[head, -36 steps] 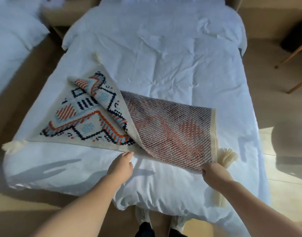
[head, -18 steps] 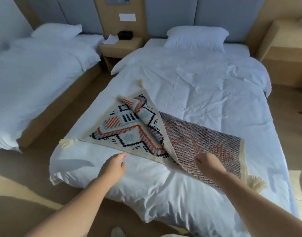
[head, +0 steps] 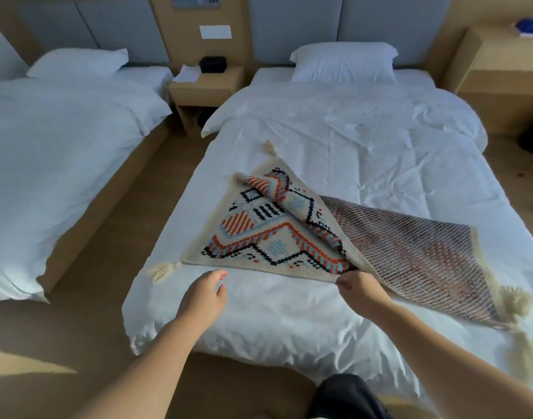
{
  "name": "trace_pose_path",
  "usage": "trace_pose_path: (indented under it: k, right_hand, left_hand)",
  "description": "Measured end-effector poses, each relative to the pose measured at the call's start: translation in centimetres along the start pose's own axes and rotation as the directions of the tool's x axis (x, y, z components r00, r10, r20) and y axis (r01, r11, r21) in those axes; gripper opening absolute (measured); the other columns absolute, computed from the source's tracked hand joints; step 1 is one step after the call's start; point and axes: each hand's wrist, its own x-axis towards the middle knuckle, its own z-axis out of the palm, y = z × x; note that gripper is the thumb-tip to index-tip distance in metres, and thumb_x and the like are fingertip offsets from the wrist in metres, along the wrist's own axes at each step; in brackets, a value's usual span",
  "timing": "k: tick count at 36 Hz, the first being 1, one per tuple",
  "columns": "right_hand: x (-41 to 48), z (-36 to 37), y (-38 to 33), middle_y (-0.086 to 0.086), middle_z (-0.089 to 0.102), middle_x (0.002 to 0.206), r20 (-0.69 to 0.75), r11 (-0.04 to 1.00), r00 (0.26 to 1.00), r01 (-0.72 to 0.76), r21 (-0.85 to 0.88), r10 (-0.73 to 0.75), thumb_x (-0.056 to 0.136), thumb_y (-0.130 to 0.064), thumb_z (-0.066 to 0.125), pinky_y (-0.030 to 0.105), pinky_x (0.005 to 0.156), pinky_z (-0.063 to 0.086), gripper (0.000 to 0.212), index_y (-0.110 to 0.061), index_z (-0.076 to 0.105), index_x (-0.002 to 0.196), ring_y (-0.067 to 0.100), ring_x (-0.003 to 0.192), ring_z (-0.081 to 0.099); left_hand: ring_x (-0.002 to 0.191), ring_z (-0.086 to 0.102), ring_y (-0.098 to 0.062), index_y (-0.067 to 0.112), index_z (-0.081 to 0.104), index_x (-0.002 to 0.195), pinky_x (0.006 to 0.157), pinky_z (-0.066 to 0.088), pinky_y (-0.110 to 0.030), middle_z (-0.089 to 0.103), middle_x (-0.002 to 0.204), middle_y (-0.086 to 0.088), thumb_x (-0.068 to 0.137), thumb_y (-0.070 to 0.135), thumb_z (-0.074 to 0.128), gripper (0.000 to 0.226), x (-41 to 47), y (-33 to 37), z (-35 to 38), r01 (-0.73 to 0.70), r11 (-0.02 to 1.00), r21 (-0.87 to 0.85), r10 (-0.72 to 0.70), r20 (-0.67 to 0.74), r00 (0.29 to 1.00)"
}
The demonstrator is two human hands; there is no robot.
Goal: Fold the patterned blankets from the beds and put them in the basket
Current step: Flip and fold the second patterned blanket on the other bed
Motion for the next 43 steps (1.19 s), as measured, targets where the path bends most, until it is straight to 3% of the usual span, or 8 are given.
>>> trace_pose_path:
  k: [4,11,18,26,31,33,37,43]
  right_hand:
    - [1.1,0.4,-1.2,0.017,0.064,0.071,0.015,0.999,0.999,-0.032,-0.018,0.032,0.082,-0.012,0.049,0.037,0.056,0.046,0.018,-0.002,0.061,0.072,0.033,0.068,0.059]
    - [6.9,-0.2,-3.2,0.004,0.045,0.053,0.031,0.997,0.997,-0.065,-0.039,0.066,0.088,-0.016,0.045,0.036,0.051,0.037,0.03,-0.01,0.045,0.059,0.022,0.051,0.042]
    - [15.2,0.0,-6.6,0.01,0.066,0.071,0.077,0.993,0.99,-0.117,0.026,0.115,0.091,-0.018,0.045,0.035,0.059,0.049,0.027,-0.005,0.064,0.077,0.027,0.069,0.064]
    - [23.4,0.6,-8.9,0.007,0.057,0.066,0.146,0.989,0.979,-0.131,-0.069,0.139,0.087,-0.01,0.042,0.032,0.055,0.038,0.023,-0.007,0.055,0.069,0.021,0.061,0.052]
    - [28.7,1.2,-9.6,0.002,0.063,0.089,0.14,0.985,0.982,-0.11,-0.134,0.129,0.092,-0.015,0.04,0.034,0.072,0.051,0.029,-0.019,0.064,0.076,0.021,0.083,0.061]
    - [31.0,1.3,-10.0,0.003,0.062,0.11,0.104,0.977,0.983,-0.13,-0.171,0.149,0.098,-0.023,0.041,0.032,0.084,0.048,0.027,-0.019,0.068,0.1,0.021,0.099,0.06]
    - [36.5,3.4,-10.8,0.002,0.033,0.153,0.102,0.961,0.97,-0.197,-0.194,0.219,0.101,-0.039,0.035,0.034,0.105,0.035,0.046,-0.022,0.041,0.143,0.024,0.132,0.043]
    - [47.8,7.9,-11.4,0.005,0.004,0.161,0.114,0.952,0.968,-0.19,-0.241,0.223,0.101,-0.049,0.023,0.042,0.113,0.026,0.056,-0.027,0.017,0.152,0.03,0.146,0.017]
  left_hand:
    - [0.124,0.05,-0.019,0.018,0.051,0.133,0.101,0.042,-0.032,0.054,0.136,0.001,0.096,0.018,0.048,0.037,2.7,-0.9,-0.8,-0.028,1.0,-0.011,0.028,0.024,0.999]
    - [0.122,0.051,-0.017,0.02,0.05,0.133,0.097,0.044,-0.031,0.053,0.136,0.003,0.096,0.018,0.049,0.037,8.2,-1.2,-1.6,-0.056,0.998,-0.007,0.056,0.07,0.996]
    - [0.124,0.05,-0.021,0.017,0.048,0.136,0.1,0.043,-0.034,0.053,0.137,-0.003,0.096,0.018,0.048,0.04,14.7,-1.7,-3.0,-0.05,0.996,0.069,0.044,0.095,0.995]
    - [0.135,0.036,-0.018,0.016,0.037,0.143,0.111,0.028,-0.028,0.037,0.149,-0.002,0.096,0.021,0.045,0.048,24.8,-2.8,-1.6,-0.158,0.978,0.138,0.137,0.149,0.979]
    - [0.141,0.022,-0.017,0.016,0.031,0.147,0.117,0.017,-0.03,0.028,0.154,-0.002,0.098,0.025,0.04,0.05,33.1,-3.6,0.7,-0.266,0.944,0.195,0.237,0.159,0.958]
    - [0.144,0.017,-0.019,0.015,0.025,0.148,0.119,0.015,-0.034,0.022,0.156,-0.003,0.099,0.028,0.036,0.052,36.6,-4.2,2.0,-0.272,0.935,0.227,0.234,0.182,0.955]
    - [0.147,-0.003,-0.019,0.018,0.005,0.152,0.12,0.0,-0.036,-0.001,0.161,-0.004,0.101,0.037,0.025,0.058,43.4,-6.5,5.3,-0.279,0.916,0.288,0.199,0.279,0.939]
    - [0.143,-0.023,-0.02,0.02,-0.012,0.15,0.116,-0.013,-0.039,-0.023,0.156,-0.004,0.098,0.052,0.01,0.065,51.2,-9.5,11.9,-0.407,0.84,0.359,0.308,0.302,0.902]
